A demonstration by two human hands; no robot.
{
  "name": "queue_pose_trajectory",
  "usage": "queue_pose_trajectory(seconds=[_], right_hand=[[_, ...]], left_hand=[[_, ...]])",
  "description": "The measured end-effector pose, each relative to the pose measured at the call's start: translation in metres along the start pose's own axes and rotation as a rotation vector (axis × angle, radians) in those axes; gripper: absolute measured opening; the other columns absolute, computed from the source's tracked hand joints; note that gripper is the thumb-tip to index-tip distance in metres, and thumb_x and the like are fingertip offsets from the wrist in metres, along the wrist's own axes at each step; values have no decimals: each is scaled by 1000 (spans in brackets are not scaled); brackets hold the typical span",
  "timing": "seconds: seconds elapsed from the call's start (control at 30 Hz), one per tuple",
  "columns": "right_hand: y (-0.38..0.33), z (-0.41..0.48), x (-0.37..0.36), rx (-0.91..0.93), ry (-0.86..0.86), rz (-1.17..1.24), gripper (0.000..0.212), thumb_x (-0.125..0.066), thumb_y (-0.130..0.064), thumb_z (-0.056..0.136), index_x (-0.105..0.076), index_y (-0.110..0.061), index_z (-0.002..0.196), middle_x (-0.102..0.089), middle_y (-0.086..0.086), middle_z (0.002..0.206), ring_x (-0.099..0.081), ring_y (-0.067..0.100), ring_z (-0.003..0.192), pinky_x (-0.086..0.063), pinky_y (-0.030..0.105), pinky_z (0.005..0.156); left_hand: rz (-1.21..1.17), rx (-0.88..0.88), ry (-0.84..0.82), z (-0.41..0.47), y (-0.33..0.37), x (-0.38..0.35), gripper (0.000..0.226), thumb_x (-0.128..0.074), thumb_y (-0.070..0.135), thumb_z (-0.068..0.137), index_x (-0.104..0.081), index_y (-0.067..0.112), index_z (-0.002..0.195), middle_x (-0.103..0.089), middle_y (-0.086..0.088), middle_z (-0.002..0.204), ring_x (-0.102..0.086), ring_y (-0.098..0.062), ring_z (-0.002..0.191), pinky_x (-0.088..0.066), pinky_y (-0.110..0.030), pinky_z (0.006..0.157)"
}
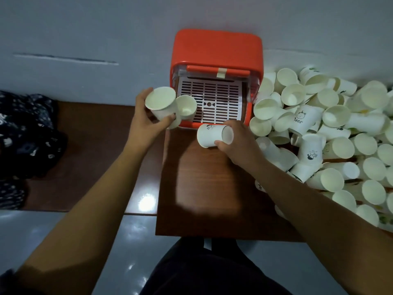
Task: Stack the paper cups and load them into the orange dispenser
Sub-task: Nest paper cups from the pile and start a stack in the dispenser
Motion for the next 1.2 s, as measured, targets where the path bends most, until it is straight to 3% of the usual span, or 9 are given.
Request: queue_pose_trajectory(seconds=[0.17, 0.33, 0.43, 0.53, 0.63, 0.77, 0.93, 1.03, 1.2], right_hand=[[2, 0, 5, -24, 74, 99, 59, -79, -31, 75, -51, -16, 125, -49, -2, 121, -46, 8, 105, -35, 15, 79], [11, 1, 6, -63, 83, 164, 58, -78, -31, 76, -50, -19, 125, -50, -5, 121, -48, 8, 106, -39, 19, 83], [16, 2, 5, -77, 92, 221, 57, -77, -31, 76, -51, -19, 125, -52, -4, 122, -49, 8, 107, -40, 19, 85], [15, 5, 4, -96, 95, 273, 54, -77, -30, 77, -52, -20, 123, -51, -7, 118, -50, 10, 108, -46, 27, 90], [13, 11, 0, -158, 86, 332, 53, -76, -33, 76, -53, -22, 122, -52, -9, 117, -51, 10, 109, -49, 32, 92], [5, 23, -1, -216, 67, 424, 52, -75, -35, 78, -55, -23, 124, -55, -7, 119, -55, 4, 103, -46, 18, 77], [-13, 35, -1, -175, -53, 620, 53, -74, -35, 81, -52, -24, 128, -59, -5, 126, -61, 8, 106, -54, 28, 85], [-24, 40, -5, -78, -129, 667, 48, -72, -36, 81, -53, -23, 123, -60, -2, 125, -62, 13, 109, -56, 35, 89], [-39, 56, -8, 18, -158, 550, 48, -75, -32, 82, -56, -15, 123, -60, 2, 126, -59, 16, 114, -54, 32, 91]], left_hand=[[62, -14, -9, 35, -3, -26, 83, -82, 23, 75, -34, 11, 141, -44, -8, 139, -49, -20, 128, -47, -42, 108], [250, 16, -13, 55, -14, -48, 92, -77, 14, 85, -18, 13, 156, -29, -8, 153, -30, -9, 134, -28, 6, 93], [401, -18, -89, 59, -24, -55, 87, -74, 13, 85, -22, 12, 155, -31, -13, 149, -36, -22, 136, -34, -25, 111], [534, -18, -150, 58, -38, -59, 86, -75, 26, 85, -25, 13, 154, -34, -13, 149, -40, -32, 135, -39, -54, 111], [599, -51, -222, 55, -43, -63, 93, -72, 38, 85, -16, 20, 158, -37, -12, 149, -41, -34, 134, -41, -56, 108], [636, -4, -278, 54, -44, -56, 106, -77, 48, 80, -11, 21, 160, -25, -12, 158, -25, -34, 145, -30, -52, 117], [102, 133, -85, 22, -1, -40, 54, -66, 35, 94, -46, 25, 143, -44, 4, 141, -48, -3, 127, -38, -18, 108], [-286, 260, -164, 9, 12, -37, 62, -65, 48, 88, -55, 14, 139, -63, -6, 133, -62, -20, 122, -52, -39, 102], [-209, 200, -45, 20, 16, -28, 53, -75, 34, 87, -59, 12, 133, -67, -2, 126, -64, -16, 116, -55, -38, 98]])
Point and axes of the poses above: each hand's wrist, its own z-axis towards the middle knuckle, its own x-axis out of the back of the hand, y = z × x, the point moved 1 cm from there along z, towards the middle knuckle
